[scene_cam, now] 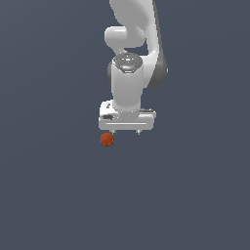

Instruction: Pick up the object and move it to a goal position.

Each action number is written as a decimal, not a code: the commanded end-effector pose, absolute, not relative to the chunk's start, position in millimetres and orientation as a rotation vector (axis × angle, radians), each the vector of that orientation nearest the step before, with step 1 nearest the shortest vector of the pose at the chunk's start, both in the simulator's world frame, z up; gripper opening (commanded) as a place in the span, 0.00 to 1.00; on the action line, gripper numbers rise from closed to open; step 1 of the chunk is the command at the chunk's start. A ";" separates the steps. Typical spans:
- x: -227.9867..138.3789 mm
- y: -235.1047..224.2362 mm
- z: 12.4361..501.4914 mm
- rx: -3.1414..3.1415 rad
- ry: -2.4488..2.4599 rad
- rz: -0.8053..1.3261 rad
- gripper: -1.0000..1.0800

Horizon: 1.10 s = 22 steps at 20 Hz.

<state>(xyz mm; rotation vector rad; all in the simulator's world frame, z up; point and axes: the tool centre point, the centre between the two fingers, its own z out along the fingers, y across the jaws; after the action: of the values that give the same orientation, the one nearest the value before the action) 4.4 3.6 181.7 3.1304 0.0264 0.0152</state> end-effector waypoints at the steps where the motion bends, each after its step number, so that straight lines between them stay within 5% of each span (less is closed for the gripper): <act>1: 4.4 3.5 181.7 3.130 0.026 0.015 0.96; 22: -8.9 -47.4 165.0 3.127 -0.121 0.042 0.96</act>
<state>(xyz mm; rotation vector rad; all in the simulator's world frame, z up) -4.9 -41.8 173.0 3.1262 -0.1037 0.0476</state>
